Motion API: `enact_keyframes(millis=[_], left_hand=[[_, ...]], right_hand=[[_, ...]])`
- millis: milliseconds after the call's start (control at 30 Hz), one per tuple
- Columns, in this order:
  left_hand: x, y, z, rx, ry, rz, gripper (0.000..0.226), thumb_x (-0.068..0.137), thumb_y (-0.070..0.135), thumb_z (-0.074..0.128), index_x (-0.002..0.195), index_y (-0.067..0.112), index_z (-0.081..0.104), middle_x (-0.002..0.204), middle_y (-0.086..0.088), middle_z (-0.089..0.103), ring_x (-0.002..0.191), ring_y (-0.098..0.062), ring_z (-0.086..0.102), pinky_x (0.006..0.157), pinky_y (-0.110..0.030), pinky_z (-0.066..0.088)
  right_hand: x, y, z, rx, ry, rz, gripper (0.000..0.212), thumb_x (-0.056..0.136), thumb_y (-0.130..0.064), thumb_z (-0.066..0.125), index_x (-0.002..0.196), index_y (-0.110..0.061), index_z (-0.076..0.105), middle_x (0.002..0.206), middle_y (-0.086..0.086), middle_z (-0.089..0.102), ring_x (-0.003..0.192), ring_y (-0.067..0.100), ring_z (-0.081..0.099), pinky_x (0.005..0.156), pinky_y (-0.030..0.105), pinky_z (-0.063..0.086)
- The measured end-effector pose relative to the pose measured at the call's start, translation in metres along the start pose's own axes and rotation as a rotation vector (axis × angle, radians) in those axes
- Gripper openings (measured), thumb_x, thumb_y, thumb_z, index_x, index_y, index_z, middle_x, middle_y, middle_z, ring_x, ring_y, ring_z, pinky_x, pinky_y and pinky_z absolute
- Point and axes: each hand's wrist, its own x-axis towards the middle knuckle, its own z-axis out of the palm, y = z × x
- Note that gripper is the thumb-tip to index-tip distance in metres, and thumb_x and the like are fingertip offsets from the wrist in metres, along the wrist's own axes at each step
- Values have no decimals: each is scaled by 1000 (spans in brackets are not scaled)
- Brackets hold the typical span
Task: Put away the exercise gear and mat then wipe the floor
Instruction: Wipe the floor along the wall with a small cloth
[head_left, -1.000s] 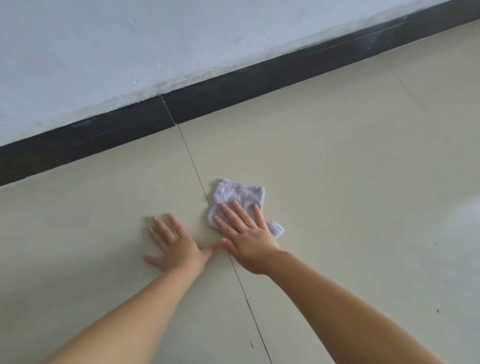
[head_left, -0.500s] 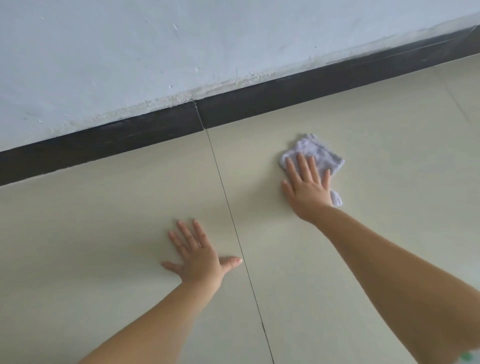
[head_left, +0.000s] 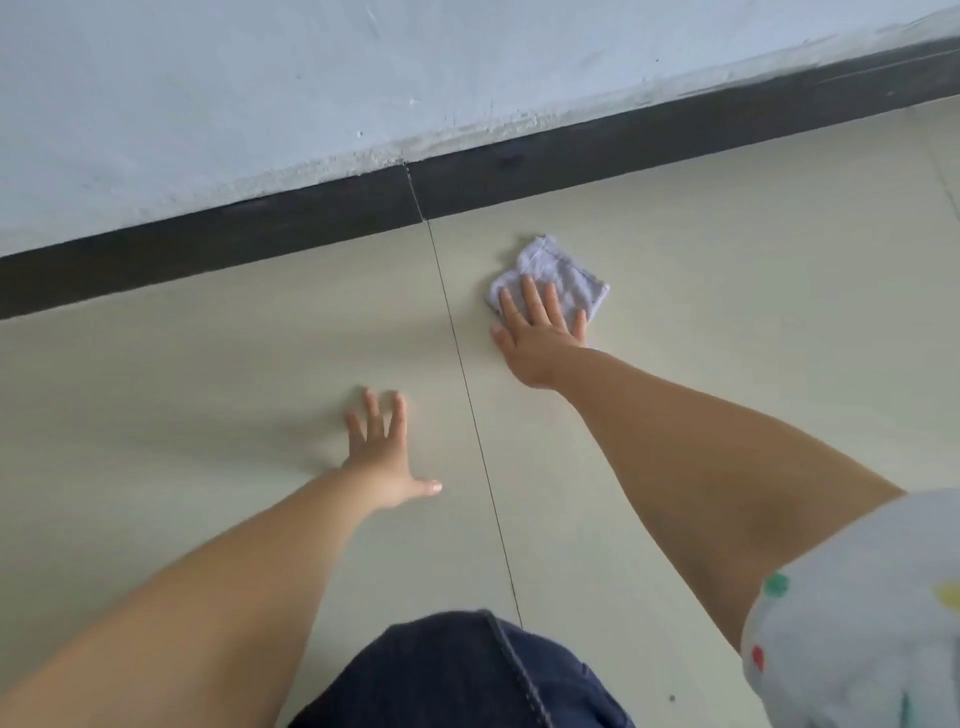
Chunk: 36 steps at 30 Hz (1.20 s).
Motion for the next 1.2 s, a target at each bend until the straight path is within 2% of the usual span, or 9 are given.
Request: enact_keyframes(millis=[100, 267, 400, 533, 800, 933, 1000, 1067, 1200], left_hand=[[-6, -31, -38, -65, -148, 142, 102, 86, 46, 63, 151, 20, -11, 154, -4, -29, 146, -26, -13, 119, -39, 8], [5, -53, -69, 136, -262, 235, 93, 89, 58, 50, 151, 23, -9, 156, -2, -23, 148, -21, 1, 119, -33, 9], [2, -36, -39, 231, -158, 201, 87, 95, 50, 44, 151, 14, -12, 153, -14, -30, 147, -32, 2, 117, -39, 18], [-1, -12, -6, 127, -18, 65, 89, 95, 42, 49, 149, 19, -18, 152, -13, -33, 145, -36, -13, 113, -45, 28], [6, -7, 0, 157, 44, 56, 84, 97, 26, 47, 149, 15, -18, 152, -18, -30, 142, -45, -15, 114, -49, 15], [3, -1, -5, 150, 22, 9, 89, 96, 39, 49, 148, 17, -20, 151, -23, -29, 143, -44, -11, 115, -48, 21], [0, 0, -7, 172, 18, 13, 89, 96, 44, 46, 148, 15, -20, 151, -26, -27, 142, -46, -10, 116, -48, 15], [-3, -1, -12, 207, 13, 26, 87, 97, 43, 44, 149, 13, -19, 150, -28, -26, 142, -46, -11, 116, -47, 11], [-4, -5, -21, 238, -45, 40, 93, 94, 47, 49, 149, 12, -17, 150, -30, -23, 143, -45, -7, 116, -43, 12]], right_hand=[[-40, -10, 21, -34, -203, 35, 58, 100, -49, 10, 148, -33, -17, 153, -5, -32, 143, 23, -26, 114, 59, -4], [-45, -8, 21, -148, -244, 46, 61, 101, -46, 17, 147, -32, -21, 153, -2, -33, 143, 26, -25, 115, 57, -1], [-37, 4, 20, -283, -234, 12, 80, 95, -32, 51, 152, -22, -5, 152, 17, -32, 140, 39, -27, 112, 64, 6], [-48, -12, 12, -296, -276, 65, 66, 102, -40, 26, 149, -25, -18, 155, 5, -29, 144, 29, -20, 116, 56, -1], [-102, -38, 64, -130, -318, 64, 71, 100, -43, 30, 147, -30, -21, 151, -7, -35, 145, 23, -20, 114, 57, 18], [-150, -35, 110, -175, -266, -44, 70, 101, -40, 30, 148, -27, -21, 141, -3, -43, 139, 22, -30, 119, 47, -4], [-154, -25, 121, -218, -214, -128, 66, 100, -41, 23, 146, -30, -23, 149, 0, -35, 138, 23, -29, 119, 48, 2], [-144, -9, 122, -256, -107, -199, 67, 93, -45, 18, 148, -29, -18, 159, 3, -7, 143, 26, -7, 115, 52, 22], [-106, 9, 101, -486, -169, -471, 71, 76, -52, -19, 145, -37, -21, 144, -9, -40, 132, 20, -38, 110, 44, -20]])
